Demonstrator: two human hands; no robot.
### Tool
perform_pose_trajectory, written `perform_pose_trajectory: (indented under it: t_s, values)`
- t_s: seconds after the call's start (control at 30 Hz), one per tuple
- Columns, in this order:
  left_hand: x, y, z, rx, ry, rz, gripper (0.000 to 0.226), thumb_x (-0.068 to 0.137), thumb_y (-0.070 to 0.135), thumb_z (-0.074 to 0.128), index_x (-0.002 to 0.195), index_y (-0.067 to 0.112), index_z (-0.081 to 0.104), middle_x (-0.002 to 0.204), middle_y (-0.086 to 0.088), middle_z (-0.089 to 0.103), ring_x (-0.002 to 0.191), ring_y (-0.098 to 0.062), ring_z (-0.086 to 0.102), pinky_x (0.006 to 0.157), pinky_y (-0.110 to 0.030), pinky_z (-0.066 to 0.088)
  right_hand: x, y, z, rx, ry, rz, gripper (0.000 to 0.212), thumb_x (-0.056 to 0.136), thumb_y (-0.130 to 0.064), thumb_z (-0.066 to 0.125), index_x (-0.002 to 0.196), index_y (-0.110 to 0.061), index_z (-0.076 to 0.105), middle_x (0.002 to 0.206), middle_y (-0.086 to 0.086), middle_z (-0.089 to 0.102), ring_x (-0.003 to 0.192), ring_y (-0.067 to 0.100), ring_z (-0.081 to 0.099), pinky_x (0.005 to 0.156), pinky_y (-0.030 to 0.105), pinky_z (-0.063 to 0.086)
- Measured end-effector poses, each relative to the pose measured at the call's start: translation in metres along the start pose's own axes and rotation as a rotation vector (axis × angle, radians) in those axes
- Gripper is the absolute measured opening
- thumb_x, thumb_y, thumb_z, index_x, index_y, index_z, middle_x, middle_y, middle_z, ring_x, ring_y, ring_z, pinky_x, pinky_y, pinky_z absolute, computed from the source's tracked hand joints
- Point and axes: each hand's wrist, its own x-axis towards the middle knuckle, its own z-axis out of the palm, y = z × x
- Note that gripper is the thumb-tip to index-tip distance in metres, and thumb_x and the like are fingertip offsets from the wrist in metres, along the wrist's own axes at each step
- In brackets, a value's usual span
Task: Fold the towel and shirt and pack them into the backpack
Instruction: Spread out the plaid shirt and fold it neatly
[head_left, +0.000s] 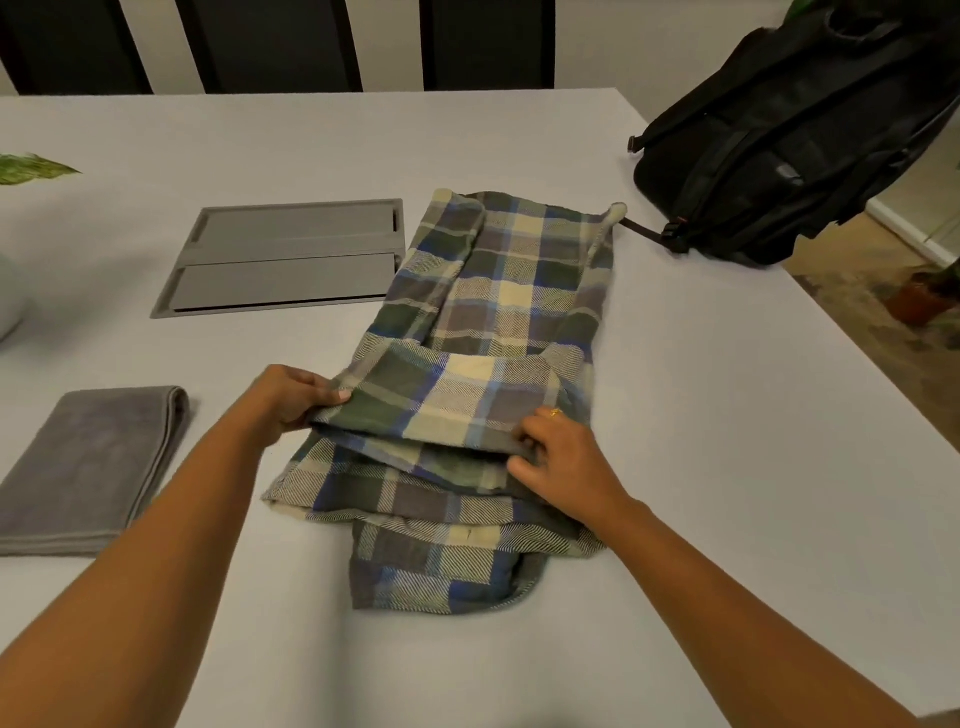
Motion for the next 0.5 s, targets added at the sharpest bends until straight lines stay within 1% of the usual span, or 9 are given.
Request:
perform_pose_trajectory:
  t_s: [0.1, 0.17, 0.23, 0.27, 0.3, 0.33, 0.37, 0.43, 0.5]
  values:
    - [0.003, -0.009, -0.020, -0.007, 0.085, -0.006, 0.014, 0.077, 0.003, 0.071, 0.069, 0.003, 0.059, 0.066, -0.009, 0.057, 0.058, -0.020, 0.052, 0.035, -0.013, 0.045, 0.009, -0.021, 0.015, 0.044, -0.057, -0.067, 0.015, 0.080, -0.013, 0.063, 0.092, -0.005, 0.064, 0.082, -0.004, 0.047, 0.076, 0.012, 0.048, 0.070, 0.026, 0.043]
    - [0.009, -0.026, -0.027, 0.020, 0.133, -0.039, 0.012, 0.074, -0.002, 0.072, 0.070, 0.001, 0.061, 0.058, -0.008, 0.058, 0.051, -0.019, 0.055, 0.033, -0.012, 0.043, 0.011, -0.028, 0.031, 0.041, -0.193, -0.029, 0.019, 0.085, -0.015, 0.060, 0.101, -0.006, 0.065, 0.085, -0.003, 0.047, 0.076, 0.011, 0.047, 0.072, 0.025, 0.042]
    - [0.015, -0.046, -0.029, 0.089, 0.167, -0.067, 0.012, 0.075, -0.003, 0.073, 0.085, -0.005, 0.066, 0.067, -0.012, 0.060, 0.058, -0.022, 0.055, 0.039, -0.014, 0.047, 0.008, -0.028, 0.045, 0.015, -0.350, 0.014, 0.027, 0.089, -0.020, 0.060, 0.112, -0.007, 0.064, 0.093, 0.002, 0.052, 0.078, 0.012, 0.049, 0.076, 0.026, 0.046]
    - [0.018, -0.056, -0.027, 0.144, 0.185, -0.068, 0.020, 0.076, 0.001, 0.073, 0.094, -0.005, 0.067, 0.076, -0.015, 0.063, 0.066, -0.026, 0.057, 0.047, -0.019, 0.052, 0.006, -0.028, 0.048, 0.023, -0.388, 0.023, 0.030, 0.089, -0.022, 0.061, 0.114, -0.008, 0.064, 0.098, 0.005, 0.055, 0.079, 0.014, 0.052, 0.079, 0.027, 0.048]
    - [0.019, -0.064, -0.023, 0.220, 0.223, -0.042, 0.025, 0.078, 0.005, 0.072, 0.101, -0.003, 0.067, 0.086, -0.018, 0.065, 0.077, -0.030, 0.059, 0.061, -0.027, 0.054, 0.005, -0.027, 0.047, 0.061, -0.383, 0.040, 0.029, 0.090, -0.024, 0.060, 0.114, -0.008, 0.064, 0.099, 0.006, 0.058, 0.080, 0.015, 0.055, 0.079, 0.026, 0.049]
    - [0.017, -0.070, -0.016, 0.309, 0.286, 0.017, 0.027, 0.081, 0.010, 0.070, 0.105, 0.000, 0.067, 0.098, -0.020, 0.066, 0.090, -0.034, 0.060, 0.074, -0.035, 0.052, 0.004, -0.026, 0.044, 0.119, -0.357, 0.070, 0.027, 0.091, -0.024, 0.059, 0.113, -0.009, 0.065, 0.097, 0.005, 0.060, 0.080, 0.014, 0.056, 0.076, 0.020, 0.050]
    - [0.013, -0.073, -0.008, 0.393, 0.359, 0.103, 0.027, 0.083, 0.013, 0.067, 0.107, 0.001, 0.066, 0.107, -0.021, 0.064, 0.100, -0.036, 0.058, 0.083, -0.040, 0.048, 0.004, -0.024, 0.039, 0.175, -0.316, 0.095, 0.025, 0.091, -0.023, 0.059, 0.111, -0.010, 0.066, 0.094, 0.001, 0.060, 0.079, 0.010, 0.056, 0.071, 0.013, 0.047]
    - [0.000, -0.073, 0.014, 0.472, 0.463, 0.286, 0.026, 0.087, 0.017, 0.062, 0.109, 0.004, 0.065, 0.115, -0.020, 0.060, 0.108, -0.038, 0.052, 0.089, -0.044, 0.042, 0.007, -0.016, 0.028, 0.207, -0.183, 0.120, 0.020, 0.092, -0.021, 0.058, 0.107, -0.012, 0.068, 0.093, -0.001, 0.061, 0.077, 0.004, 0.054, 0.068, 0.008, 0.042]
    - [-0.014, -0.072, 0.037, 0.498, 0.485, 0.413, 0.028, 0.088, 0.020, 0.060, 0.111, 0.005, 0.063, 0.119, -0.018, 0.056, 0.113, -0.036, 0.048, 0.092, -0.045, 0.039, 0.010, 0.001, 0.017, 0.182, -0.029, 0.178, 0.017, 0.091, -0.015, 0.056, 0.103, -0.012, 0.068, 0.094, 0.002, 0.064, 0.079, 0.009, 0.056, 0.072, 0.016, 0.045]
